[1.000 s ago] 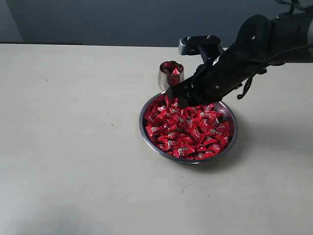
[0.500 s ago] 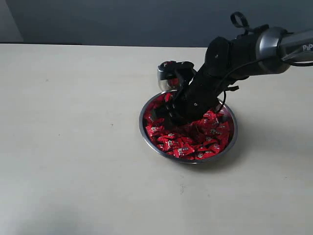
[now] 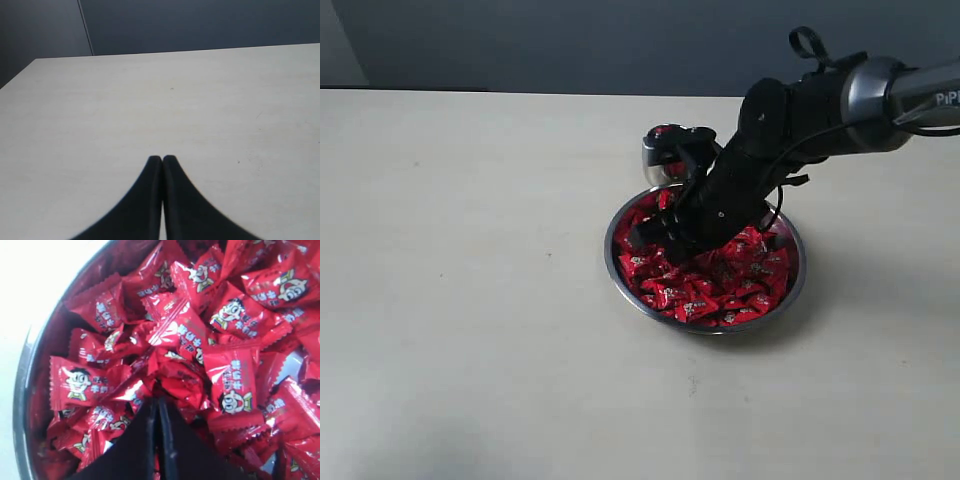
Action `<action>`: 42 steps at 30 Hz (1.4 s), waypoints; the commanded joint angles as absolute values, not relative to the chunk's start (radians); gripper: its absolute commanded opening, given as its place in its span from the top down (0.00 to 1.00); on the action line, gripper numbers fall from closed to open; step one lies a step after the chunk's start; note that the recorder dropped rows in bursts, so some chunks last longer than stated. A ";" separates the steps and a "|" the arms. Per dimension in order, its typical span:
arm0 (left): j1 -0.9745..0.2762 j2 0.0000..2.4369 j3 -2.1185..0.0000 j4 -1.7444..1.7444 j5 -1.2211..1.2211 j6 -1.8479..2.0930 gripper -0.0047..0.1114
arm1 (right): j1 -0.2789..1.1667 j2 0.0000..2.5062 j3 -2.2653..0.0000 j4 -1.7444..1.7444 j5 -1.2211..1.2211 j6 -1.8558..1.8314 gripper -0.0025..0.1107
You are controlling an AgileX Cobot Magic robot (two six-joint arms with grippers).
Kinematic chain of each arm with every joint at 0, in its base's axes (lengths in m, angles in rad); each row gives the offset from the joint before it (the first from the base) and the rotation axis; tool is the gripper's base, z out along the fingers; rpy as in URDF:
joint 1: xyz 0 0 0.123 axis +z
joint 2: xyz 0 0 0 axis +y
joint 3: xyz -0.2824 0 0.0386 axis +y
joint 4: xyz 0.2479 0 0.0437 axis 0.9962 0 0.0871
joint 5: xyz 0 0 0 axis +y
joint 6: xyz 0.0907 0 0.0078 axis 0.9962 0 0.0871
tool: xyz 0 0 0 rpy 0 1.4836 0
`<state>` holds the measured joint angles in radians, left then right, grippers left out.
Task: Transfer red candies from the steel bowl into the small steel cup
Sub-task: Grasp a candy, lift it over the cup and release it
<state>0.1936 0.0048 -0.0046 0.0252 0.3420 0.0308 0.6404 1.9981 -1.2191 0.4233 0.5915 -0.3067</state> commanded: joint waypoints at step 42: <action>0.187 0.000 0.000 0.027 0.334 0.029 0.96 | 0.468 2.198 -1.774 0.506 0.637 -0.342 0.99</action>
<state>0.1936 0.0048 -0.0046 0.0252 0.3420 0.0308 0.4703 2.1719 -1.7400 0.4991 0.6136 -0.3318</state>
